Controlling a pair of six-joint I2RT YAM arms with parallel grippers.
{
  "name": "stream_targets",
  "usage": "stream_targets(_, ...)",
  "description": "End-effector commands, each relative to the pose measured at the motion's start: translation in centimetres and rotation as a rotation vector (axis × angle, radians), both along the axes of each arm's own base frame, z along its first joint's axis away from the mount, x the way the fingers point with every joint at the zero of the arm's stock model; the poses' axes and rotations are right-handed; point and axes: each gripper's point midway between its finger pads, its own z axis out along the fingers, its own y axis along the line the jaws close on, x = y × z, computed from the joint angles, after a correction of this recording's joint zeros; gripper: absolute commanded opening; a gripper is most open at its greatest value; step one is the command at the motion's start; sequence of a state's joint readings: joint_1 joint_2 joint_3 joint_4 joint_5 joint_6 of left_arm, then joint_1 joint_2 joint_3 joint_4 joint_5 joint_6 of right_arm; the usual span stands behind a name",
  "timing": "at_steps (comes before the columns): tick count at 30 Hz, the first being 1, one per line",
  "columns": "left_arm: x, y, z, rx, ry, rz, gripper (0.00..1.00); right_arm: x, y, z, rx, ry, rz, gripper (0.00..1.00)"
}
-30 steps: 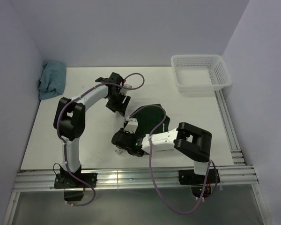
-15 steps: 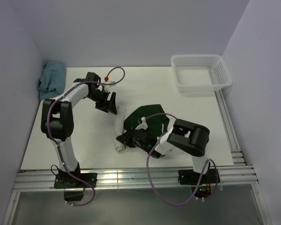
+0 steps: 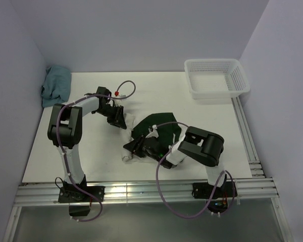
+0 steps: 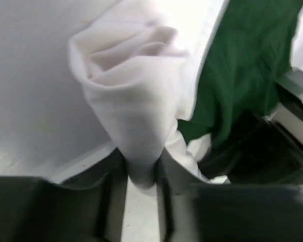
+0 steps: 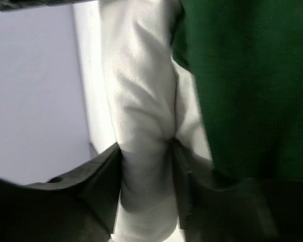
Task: Roll the t-shirts
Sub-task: Roll the tshirt
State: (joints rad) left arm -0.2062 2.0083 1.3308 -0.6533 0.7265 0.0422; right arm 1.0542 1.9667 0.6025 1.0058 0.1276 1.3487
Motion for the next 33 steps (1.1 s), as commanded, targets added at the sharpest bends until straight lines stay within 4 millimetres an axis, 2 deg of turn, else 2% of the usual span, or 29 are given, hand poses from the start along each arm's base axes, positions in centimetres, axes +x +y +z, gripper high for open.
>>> stream_targets(1,2.2,0.7,1.2,0.103,-0.107,0.049,0.23,0.4,-1.5,-1.2,-0.216,0.002,-0.030,0.51)
stream_targets(3,2.3,1.7,1.0,0.209,-0.132,0.062,0.15,0.0,-1.4,-1.0,-0.343,0.019,-0.028,0.57)
stream_targets(7,1.9,1.8,1.2,0.324,-0.158,0.047,0.02,0.1,-2.0,0.0,-0.549,-0.010,-0.064,0.63)
stream_targets(9,1.8,1.9,1.1,0.375,-0.175,0.040,0.01,-0.4,-1.9,0.9,-0.613,-0.013,-0.059,0.64)
stream_targets(10,1.8,1.9,1.3,0.389,-0.177,0.038,0.01,-0.6,-2.9,0.6,-0.680,-0.008,-0.071,0.64)
stream_targets(11,1.7,1.6,1.4,0.398,-0.182,0.030,0.00,-0.3,-2.3,1.9,-0.684,-0.021,-0.081,0.64)
stream_targets(12,1.7,1.6,1.5,0.406,-0.185,0.028,0.00,-0.3,-2.5,2.1,-0.715,-0.026,-0.089,0.64)
stream_targets(13,1.8,1.7,1.7,0.421,-0.191,0.029,0.00,-0.2,-2.7,3.3,-0.769,-0.048,-0.112,0.64)
stream_targets(15,1.7,1.4,1.8,0.434,-0.194,0.017,0.00,-0.3,-2.8,4.2,-0.827,-0.067,-0.123,0.65)
stream_targets(16,1.9,1.2,1.9,0.438,-0.180,0.047,0.00,-0.9,-3.5,4.0,-0.889,-0.068,-0.113,0.66)
stream_targets(17,1.7,1.1,1.8,0.449,-0.178,0.042,0.00,-0.5,-2.7,5.3,-0.882,-0.092,-0.130,0.66)
stream_targets(21,1.8,0.9,1.8,0.480,-0.182,0.034,0.00,-0.4,-1.7,6.8,-0.894,-0.138,-0.109,0.66)
stream_targets(25,1.8,0.7,1.5,0.493,-0.169,0.032,0.00,0.4,-1.0,6.6,-0.931,-0.153,-0.105,0.65)
stream_targets(28,1.9,0.5,1.6,0.496,-0.172,0.032,0.00,1.0,0.4,5.9,-0.942,-0.168,-0.097,0.65)
stream_targets(33,1.7,0.3,1.3,0.506,-0.163,0.027,0.00,1.9,1.3,4.1,-0.958,-0.161,-0.091,0.64)
